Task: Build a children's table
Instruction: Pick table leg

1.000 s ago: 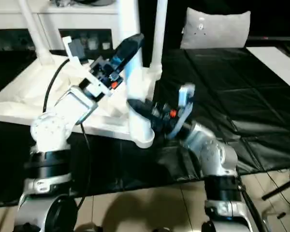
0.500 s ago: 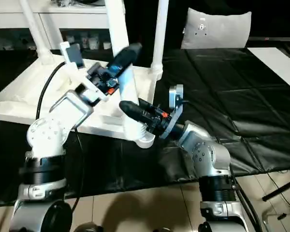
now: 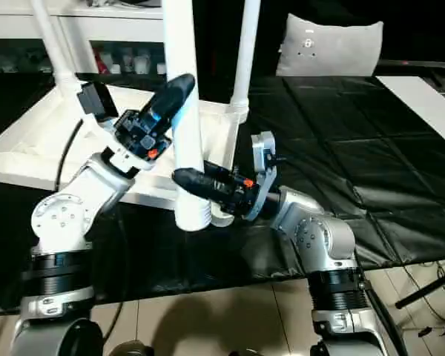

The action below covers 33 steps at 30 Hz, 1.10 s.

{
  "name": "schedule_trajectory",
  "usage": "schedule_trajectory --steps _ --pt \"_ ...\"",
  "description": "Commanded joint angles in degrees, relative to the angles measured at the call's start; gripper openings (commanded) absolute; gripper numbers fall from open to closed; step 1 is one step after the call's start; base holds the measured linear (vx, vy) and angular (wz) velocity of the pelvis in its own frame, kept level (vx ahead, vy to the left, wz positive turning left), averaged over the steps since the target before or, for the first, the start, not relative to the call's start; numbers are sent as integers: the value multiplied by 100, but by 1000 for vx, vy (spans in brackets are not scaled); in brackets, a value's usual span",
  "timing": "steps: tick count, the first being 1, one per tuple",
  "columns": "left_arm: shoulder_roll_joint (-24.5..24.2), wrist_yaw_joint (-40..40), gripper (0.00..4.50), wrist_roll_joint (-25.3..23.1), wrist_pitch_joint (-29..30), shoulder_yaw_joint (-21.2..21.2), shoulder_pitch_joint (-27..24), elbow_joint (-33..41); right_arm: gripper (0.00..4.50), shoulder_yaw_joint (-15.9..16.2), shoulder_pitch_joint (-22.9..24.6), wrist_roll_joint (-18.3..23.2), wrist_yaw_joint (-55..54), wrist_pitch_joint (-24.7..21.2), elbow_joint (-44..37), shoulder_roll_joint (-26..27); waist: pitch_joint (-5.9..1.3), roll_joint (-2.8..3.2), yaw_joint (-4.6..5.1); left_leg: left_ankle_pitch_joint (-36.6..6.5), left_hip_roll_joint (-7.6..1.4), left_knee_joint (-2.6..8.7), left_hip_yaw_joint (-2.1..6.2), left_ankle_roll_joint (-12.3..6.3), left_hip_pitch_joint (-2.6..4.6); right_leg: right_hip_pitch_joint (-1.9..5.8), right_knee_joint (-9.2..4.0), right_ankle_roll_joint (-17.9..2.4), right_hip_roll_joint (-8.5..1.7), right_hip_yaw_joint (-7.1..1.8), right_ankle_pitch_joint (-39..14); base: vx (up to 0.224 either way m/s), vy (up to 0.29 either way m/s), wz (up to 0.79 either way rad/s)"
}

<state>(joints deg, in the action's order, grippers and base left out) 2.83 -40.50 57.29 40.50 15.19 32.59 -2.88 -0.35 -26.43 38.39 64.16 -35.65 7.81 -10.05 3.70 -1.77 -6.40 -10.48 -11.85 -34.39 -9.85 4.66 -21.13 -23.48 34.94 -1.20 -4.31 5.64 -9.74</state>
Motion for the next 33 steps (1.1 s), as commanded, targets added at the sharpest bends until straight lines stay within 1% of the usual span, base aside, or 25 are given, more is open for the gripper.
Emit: schedule_trajectory --steps 1,2,3,5,7,9,10,11,12,13,14,15,16,17,20,21,22,23,25,26,27,28,30,32,33 --pt "17 -53 219 -78 -27 -180 68 20 189 -4 38 6 -75 -20 -58 -106 -427 -44 10 -848 -138 400 13 -70 26 380 -475 -734 -376 -306 -1524 0 0 0" --pt "6 -32 213 -149 -89 -195 95 -9 189 -37 29 23 -75 -24 -55 -136 -421 -5 -6 -843 -140 404 19 -74 33 375 -468 -730 -382 -309 -1566 0 0 0" --pt "-6 -9 211 -188 -124 -197 97 -1 189 -31 32 4 -80 -26 -66 -155 -417 -76 11 -870 -146 404 10 -86 38 371 -481 -702 -380 -308 -1651 0 0 0" --pt "-35 17 204 -200 -140 -177 86 35 189 5 36 -53 -109 -12 -94 -169 -414 4 -8 -872 -146 404 20 -70 44 360 -477 -684 -391 -311 -1728 0 0 0" --pt "-85 42 199 -248 -208 -173 37 39 189 51 1 -298 -236 201 30 -175 -420 49 -1 -905 -143 403 25 -27 42 363 -483 -689 -386 -308 -1676 0 0 0" --pt "-111 98 197 -428 -325 -261 9 57 189 -10 -27 -383 -382 292 121 -158 -429 48 5 -901 -141 405 31 -8 45 371 -474 -696 -376 -303 -1552 0 0 0" --pt "-115 121 195 -515 -381 -311 -4 71 245 -44 -28 -381 -435 317 141 -152 -430 52 3 -895 -142 406 31 -9 46 374 -470 -711 -374 -305 -1504 0 0 0" --pt "-145 156 195 -758 -539 -436 -22 123 245 -166 -84 -453 -691 492 282 -81 -429 5 -5 -863 -151 414 37 -23 39 376 -461 -714 -385 -306 -1493 0 0 0" --pt "-155 165 195 -830 -587 -473 -27 139 259 -202 -103 -476 -770 546 326 -59 -427 22 7 -887 -152 412 31 -14 36 365 -464 -719 -389 -309 -1513 0 0 0" --pt "-175 162 195 -933 -673 -526 -45 195 259 -262 -135 -486 -899 595 386 -22 -420 23 9 -918 -153 417 33 10 43 365 -470 -695 -389 -307 -1563 0 0 0" --pt "-229 173 194 -1128 -811 -615 -75 269 276 -261 -165 -569 -977 724 441 -13 -426 4 6 -888 -148 415 35 19 45 374 -462 -667 -394 -308 -1592 0 0 0" --pt "-266 181 191 -1248 -896 -668 -96 316 293 -246 -179 -623 -1002 799 463 -15 -422 8 16 -873 -148 422 39 22 32 381 -467 -643 -397 -307 -1613 0 0 0" --pt "-335 249 191 -1600 -1149 -820 -149 383 293 -249 -211 -677 -1083 885 513 12 -435 40 19 -869 -155 414 37 30 53 364 -477 -623 -393 -311 -1565 0 0 0" --pt "-349 349 189 -1826 -1325 -899 -168 393 303 -244 -234 -714 -1143 926 544 23 -436 38 22 -841 -160 419 40 35 54 367 -452 -659 -387 -314 -1463 0 0 0" --pt "-285 575 184 -2113 -1593 -1008 -206 461 320 -166 -233 -819 -1221 993 525 16 -432 39 22 -861 -164 416 34 21 53 369 -441 -744 -379 -316 -1316 0 0 0" --pt "-235 763 183 -2420 -1829 -1167 -229 511 339 -101 -228 -941 -1349 1011 521 32 -436 -21 25 -858 -166 410 24 10 54 379 -433 -758 -383 -317 -1290 0 0 0" --pt "-234 860 183 -2599 -1932 -1256 -229 518 342 -66 -228 -1014 -1413 1049 533 45 -428 -35 7 -813 -171 417 34 -10 38 383 -419 -743 -399 -321 -1317 0 0 0" --pt "-241 940 183 -2751 -2003 -1335 -229 523 342 -33 -237 -1079 -1488 1084 560 57 -434 -15 10 -784 -173 413 32 -1 40 376 -423 -723 -404 -326 -1325 0 0 0" --pt "-257 1035 182 -2925 -2058 -1434 -229 521 354 2 -271 -1155 -1641 1097 632 80 -429 -25 24 -821 -156 412 24 -2 40 370 -432 -707 -397 -324 -1390 0 0 0" --pt "-316 1243 182 -3327 -2196 -1636 -251 506 369 131 -313 -1332 -1782 1169 686 128 -423 -98 18 -829 -155 414 25 -13 34 371 -432 -650 -404 -320 -1541 0 0 0" --pt "-344 1326 182 -3531 -2282 -1742 -268 502 379 231 -343 -1485 -1885 1212 733 145 -421 -68 17 -847 -159 415 27 -5 40 360 -445 -617 -405 -323 -1613 0 0 0" --pt "-334 1427 182 -3642 -2310 -1788 -277 500 383 306 -360 -1609 -1958 1268 769 154 -419 -61 47 -851 -158 417 34 32 26 359 -447 -544 -399 -322 -1662 0 0 0" --pt "-285 1557 182 -3759 -2351 -1837 -285 501 383 393 -393 -1831 -2151 1405 875 192 -419 -65 67 -879 -156 415 30 57 30 351 -456 -529 -409 -324 -1691 0 0 0" --pt "-220 1681 182 -3892 -2421 -1903 -298 501 352 373 -438 -1997 -2471 1527 1038 291 -429 -109 75 -817 -154 402 21 50 26 346 -447 -565 -408 -330 -1618 0 0 0" --pt "-205 1727 182 -3932 -2427 -1927 -296 498 347 355 -454 -2029 -2576 1545 1089 325 -430 -97 74 -784 -150 405 23 48 24 350 -432 -595 -407 -331 -1562 0 0 0"
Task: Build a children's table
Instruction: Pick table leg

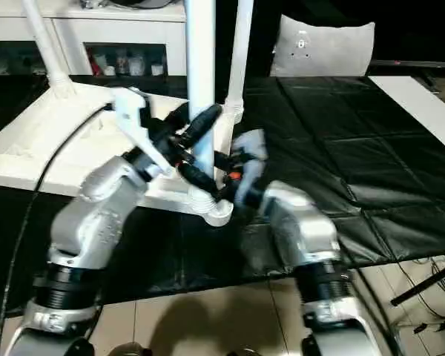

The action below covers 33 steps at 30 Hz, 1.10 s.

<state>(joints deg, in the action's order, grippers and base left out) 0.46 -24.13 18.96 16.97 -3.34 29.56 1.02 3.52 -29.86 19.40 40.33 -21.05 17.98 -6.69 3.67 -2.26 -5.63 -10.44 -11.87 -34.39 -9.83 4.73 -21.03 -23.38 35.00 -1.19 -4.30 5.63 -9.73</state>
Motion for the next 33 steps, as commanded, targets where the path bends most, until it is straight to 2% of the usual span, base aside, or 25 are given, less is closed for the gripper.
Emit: schedule_trajectory --steps 1,2,4,5,6,7,10,11,13,14,15,21,22,23,24,25,26,27,31,32,33 --pt "39 132 182 -138 -78 -96 11 105 336 -44 -123 -149 -266 98 113 18 -426 -37 9 -793 -149 403 18 33 16 335 -432 -638 -401 -328 -1507 0 0 0" --pt "47 221 182 -209 -100 -123 14 109 323 -28 -134 -209 -431 68 141 79 -430 -98 22 -774 -150 400 15 6 6 345 -425 -639 -395 -327 -1437 0 0 0" --pt "26 291 181 -304 -157 -148 23 86 309 -19 -145 -249 -590 -7 150 149 -425 -27 27 -774 -152 405 22 -4 16 334 -418 -660 -400 -331 -1409 0 0 0" --pt "7 319 181 -371 -202 -168 31 53 309 -25 -149 -252 -656 -41 159 180 -426 -42 39 -794 -151 402 18 -11 22 332 -423 -663 -393 -333 -1379 0 0 0" --pt "1 335 181 -405 -224 -179 36 32 303 -29 -148 -259 -693 -51 161 195 -428 -12 44 -805 -153 405 21 0 25 332 -419 -678 -389 -335 -1326 0 0 0" --pt "11 361 181 -450 -256 -190 43 1 280 -36 -141 -280 -751 -31 169 221 -426 -18 44 -824 -153 405 19 -1 27 329 -423 -687 -388 -334 -1315 0 0 0" --pt "21 343 181 -487 -289 -219 65 -20 262 -48 -91 -230 -739 -44 102 268 -421 -23 42 -887 -150 410 19 6 22 336 -422 -694 -393 -334 -1345 0 0 0" --pt "22 339 181 -499 -296 -224 68 -24 250 -53 -87 -228 -749 -42 102 280 -425 -57 51 -888 -151 407 16 0 20 340 -424 -683 -393 -335 -1360 0 0 0" --pt "16 405 181 -537 -311 -192 80 -54 228 -8 -88 -260 -734 -24 92 302 -417 7 45 -920 -153 411 22 11 27 330 -426 -682 -397 -337 -1413 0 0 0" --pt "11 427 181 -545 -319 -172 94 -81 225 14 -96 -266 -726 -24 91 313 -421 -13 54 -923 -151 407 20 18 28 330 -434 -675 -392 -335 -1400 0 0 0" --pt "6 455 180 -571 -337 -164 105 -113 221 38 -90 -271 -711 -25 77 310 -421 13 59 -948 -150 412 25 33 27 331 -436 -673 -385 -333 -1379 0 0 0" --pt "13 501 180 -653 -329 -188 137 -173 198 64 -60 -208 -505 -55 50 230 -434 -18 46 -873 -153 406 26 11 24 348 -401 -745 -394 -338 -1189 0 0 0" --pt "11 498 180 -654 -316 -188 136 -162 197 72 -70 -197 -456 -76 57 215 -431 -62 40 -856 -153 401 19 -22 27 348 -397 -756 -397 -338 -1206 0 0 0" --pt "24 530 180 -621 -279 -135 141 -181 195 121 -87 -175 -300 -80 41 179 -423 -38 40 -852 -154 404 17 -34 23 340 -407 -764 -400 -342 -1241 0 0 0" --pt "-4 503 180 -619 -262 -138 142 -193 195 156 -88 -156 -212 -80 26 154 -425 -41 41 -868 -156 401 17 -35 25 346 -410 -759 -400 -338 -1263 0 0 0" --pt "-22 485 215 -619 -253 -141 142 -201 194 178 -89 -144 -158 -80 17 138 -427 -43 39 -868 -153 398 18 -41 25 347 -410 -753 -400 -336 -1270 0 0 0" --pt "-27 407 236 -520 -173 -126 143 -207 193 231 -89 -140 -15 -82 -10 76 -426 10 33 -864 -152 399 22 -36 27 345 -405 -762 -403 -339 -1263 0 0 0" --pt "-27 389 250 -495 -153 -124 144 -211 191 243 -88 -143 25 -82 -16 60 -428 -16 43 -883 -151 393 15 -39 27 346 -415 -768 -395 -338 -1251 0 0 0" --pt "-24 186 271 -153 -37 44 200 -270 190 244 -42 84 619 -208 -191 -171 -432 -27 36 -896 -147 387 16 -76 20 362 -410 -812 -393 -332 -1229 0 0 0" --pt "-57 8 291 69 66 144 230 -292 189 191 -54 241 913 -279 -241 -278 -436 17 25 -861 -149 383 19 -90 24 361 -400 -842 -391 -334 -1141 0 0 0" --pt "-62 -141 293 276 142 221 238 -277 189 161 -61 333 1094 -294 -267 -336 -440 -2 27 -869 -131 373 5 -138 21 374 -408 -882 -386 -328 -1111 0 0 0"
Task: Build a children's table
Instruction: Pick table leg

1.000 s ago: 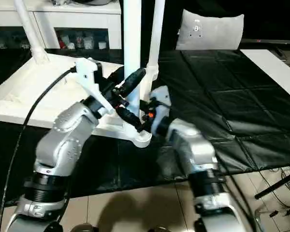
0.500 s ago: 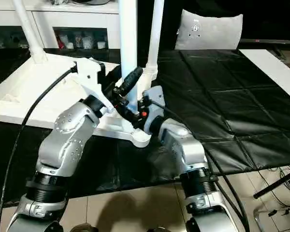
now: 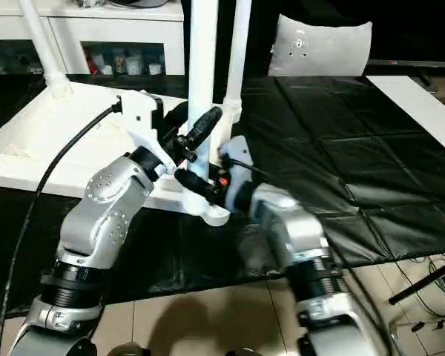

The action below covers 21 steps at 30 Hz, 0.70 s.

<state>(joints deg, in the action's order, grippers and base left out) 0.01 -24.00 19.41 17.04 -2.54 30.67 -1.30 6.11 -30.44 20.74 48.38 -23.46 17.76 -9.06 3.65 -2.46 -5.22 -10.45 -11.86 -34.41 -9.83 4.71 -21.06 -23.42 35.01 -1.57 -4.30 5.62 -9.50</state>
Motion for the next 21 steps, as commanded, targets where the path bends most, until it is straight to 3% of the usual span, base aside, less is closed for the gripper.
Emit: schedule_trajectory --steps 1,3,5,7,8,9,10,11,13,15,17,18,21 --pt "11 -355 295 633 316 286 129 27 189 -113 -1 318 553 -105 -300 -193 -438 32 -23 -870 -139 374 12 -137 25 379 -400 -866 -393 -327 -1141 0 0 0" --pt "19 -748 312 1316 684 477 124 190 189 -68 23 467 1017 -207 -423 -405 -432 31 -37 -868 -149 373 17 -162 21 371 -400 -940 -386 -317 -1147 0 0 0" --pt "-80 -1219 334 1841 1074 487 75 370 189 8 54 590 1408 -368 -540 -623 -437 -17 -37 -866 -133 360 2 -184 21 385 -391 -974 -383 -314 -1160 0 0 0" --pt "-173 -1493 336 2088 1297 440 29 494 189 49 65 658 1602 -452 -597 -730 -431 -1 -57 -831 -143 364 13 -205 24 373 -385 -985 -384 -309 -1270 0 0 0" --pt "-313 -1894 336 2677 1778 475 -36 639 189 96 45 758 1882 -574 -648 -847 -431 47 -62 -857 -134 356 8 -195 37 363 -385 -998 -382 -310 -1310 0 0 0" --pt "-340 -1972 318 2815 1888 496 -48 663 188 105 37 777 1939 -596 -655 -866 -429 23 -51 -873 -138 363 10 -201 21 379 -386 -1016 -373 -307 -1321 0 0 0" --pt "-327 -1970 311 2845 1900 522 -44 638 188 119 22 788 2003 -616 -650 -896 -419 19 -42 -917 -134 366 9 -203 13 372 -405 -979 -364 -304 -1397 0 0 0" --pt "-304 -1923 304 2826 1902 555 -21 564 188 136 10 792 2063 -620 -642 -933 -414 141 -52 -997 -134 367 23 -165 34 358 -429 -941 -372 -297 -1544 0 0 0" --pt "-243 -1872 298 2820 1894 627 38 388 188 132 -7 855 2206 -695 -653 -1031 -411 53 -29 -1078 -129 372 21 -141 35 376 -472 -853 -351 -288 -1665 0 0 0" --pt "-228 -1854 274 2847 1909 657 74 341 188 115 -1 941 2299 -798 -709 -1081 -421 35 -54 -1048 -137 368 21 -132 53 370 -467 -811 -362 -295 -1752 0 0 0" --pt "-242 -1851 259 2888 1943 677 87 337 188 134 -1 978 2361 -870 -748 -1120 -420 40 -61 -1057 -140 370 23 -117 40 370 -472 -780 -360 -293 -1766 0 0 0" --pt "-252 -1855 254 2925 1967 695 87 338 188 154 1 983 2401 -891 -766 -1137 -424 92 -70 -1038 -139 372 32 -106 43 372 -462 -783 -363 -292 -1732 0 0 0" --pt "-305 -1848 228 3109 2094 742 89 340 188 162 1 987 2474 -922 -777 -1165 -436 72 -75 -971 -134 364 26 -93 36 379 -448 -813 -356 -295 -1566 0 0 0"
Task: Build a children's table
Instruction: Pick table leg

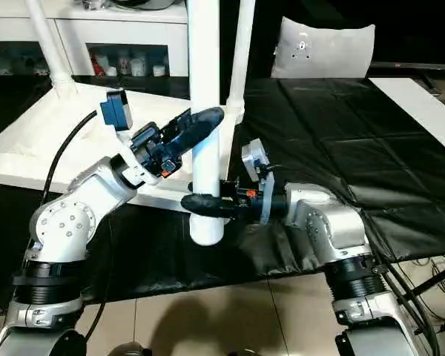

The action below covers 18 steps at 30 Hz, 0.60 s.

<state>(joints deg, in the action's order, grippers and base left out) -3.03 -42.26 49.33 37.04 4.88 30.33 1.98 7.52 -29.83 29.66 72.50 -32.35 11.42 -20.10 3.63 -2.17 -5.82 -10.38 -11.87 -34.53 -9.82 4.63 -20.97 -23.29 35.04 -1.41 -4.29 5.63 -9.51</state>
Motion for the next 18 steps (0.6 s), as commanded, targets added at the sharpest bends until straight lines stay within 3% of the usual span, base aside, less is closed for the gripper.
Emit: schedule_trajectory --steps 1,3,4,5,7,9,12,13,16,18 --pt "-2 -11 221 119 106 0 128 4 188 12 -57 92 70 -39 -143 -64 -433 36 -18 -973 -135 380 26 -90 28 365 -445 -860 -355 -294 -1527 0 0 0" --pt "4 -5 208 108 111 4 135 -5 188 9 -56 95 78 -49 -145 -71 -437 36 -12 -944 -137 376 26 -104 28 371 -439 -886 -354 -294 -1457 0 0 0" --pt "8 11 200 92 106 23 145 -11 188 16 -63 88 74 -50 -135 -73 -438 -29 -5 -923 -136 374 18 -118 24 373 -445 -877 -351 -294 -1461 0 0 0" --pt "6 25 195 90 100 47 146 -13 188 31 -72 64 64 -25 -119 -66 -438 14 -22 -905 -136 372 20 -120 31 367 -442 -875 -366 -297 -1496 0 0 0" --pt "3 79 191 58 67 78 144 -25 188 35 -90 -1 27 47 -91 -45 -435 35 -19 -928 -138 373 22 -111 33 362 -454 -848 -363 -294 -1547 0 0 0" --pt "-3 107 187 60 52 75 145 -39 188 23 -95 -25 7 74 -81 -40 -433 2 -20 -943 -134 374 20 -98 26 369 -459 -808 -363 -292 -1613 0 0 0" --pt "-10 161 186 31 6 78 162 -60 188 16 -100 -69 -26 101 -81 -43 -435 7 -27 -908 -138 374 25 -94 24 365 -447 -797 -364 -294 -1601 0 0 0" --pt "-15 173 186 41 2 99 175 -66 188 30 -101 -92 -35 109 -90 -46 -434 44 -33 -914 -141 376 27 -82 34 359 -443 -812 -364 -296 -1580 0 0 0" --pt "-16 218 186 13 -43 143 190 -118 188 36 -97 -192 -131 201 -55 -38 -437 7 -28 -923 -138 375 21 -75 30 366 -447 -815 -362 -294 -1548 0 0 0" --pt "-8 248 186 -24 -78 146 190 -141 188 12 -98 -190 -164 207 -33 -33 -436 14 -35 -925 -135 374 21 -76 32 365 -446 -810 -365 -297 -1576 0 0 0"
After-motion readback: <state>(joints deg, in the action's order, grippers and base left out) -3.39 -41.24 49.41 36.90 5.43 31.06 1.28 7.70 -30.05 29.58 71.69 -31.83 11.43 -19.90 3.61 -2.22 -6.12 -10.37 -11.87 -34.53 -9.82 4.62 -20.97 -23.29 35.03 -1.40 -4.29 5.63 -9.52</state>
